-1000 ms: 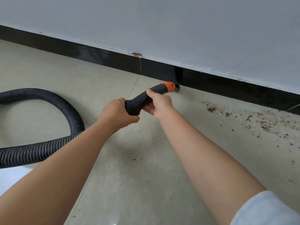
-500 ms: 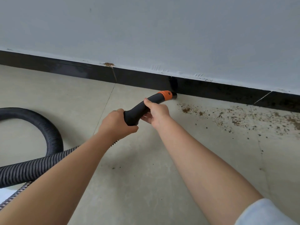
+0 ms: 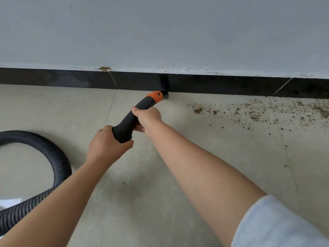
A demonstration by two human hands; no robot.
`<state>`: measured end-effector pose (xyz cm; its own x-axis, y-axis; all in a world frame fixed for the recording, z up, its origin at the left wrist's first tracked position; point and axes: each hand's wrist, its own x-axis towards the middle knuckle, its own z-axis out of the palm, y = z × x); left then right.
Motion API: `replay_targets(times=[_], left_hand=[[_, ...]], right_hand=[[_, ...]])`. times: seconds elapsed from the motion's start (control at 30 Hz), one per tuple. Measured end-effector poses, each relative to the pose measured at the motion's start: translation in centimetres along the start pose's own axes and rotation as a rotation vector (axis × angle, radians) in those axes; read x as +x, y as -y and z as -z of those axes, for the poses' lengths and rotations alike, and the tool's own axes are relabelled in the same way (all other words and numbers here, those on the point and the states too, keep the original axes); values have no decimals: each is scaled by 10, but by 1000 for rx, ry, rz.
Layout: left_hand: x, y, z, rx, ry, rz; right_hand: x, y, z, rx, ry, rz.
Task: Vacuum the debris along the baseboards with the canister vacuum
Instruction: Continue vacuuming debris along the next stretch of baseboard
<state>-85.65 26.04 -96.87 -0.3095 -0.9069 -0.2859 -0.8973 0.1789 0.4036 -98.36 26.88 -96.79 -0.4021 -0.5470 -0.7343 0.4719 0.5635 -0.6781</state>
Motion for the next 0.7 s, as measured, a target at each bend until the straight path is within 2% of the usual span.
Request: replay_targets(times=[0.33,0.7], left_hand=[[-3,-34,-21,-29,102,-141],[0,-75,-36,9,126,-213]], right_hand=[[2,-6,53,122,-119,11],[-3,3,101,313,-114,15]])
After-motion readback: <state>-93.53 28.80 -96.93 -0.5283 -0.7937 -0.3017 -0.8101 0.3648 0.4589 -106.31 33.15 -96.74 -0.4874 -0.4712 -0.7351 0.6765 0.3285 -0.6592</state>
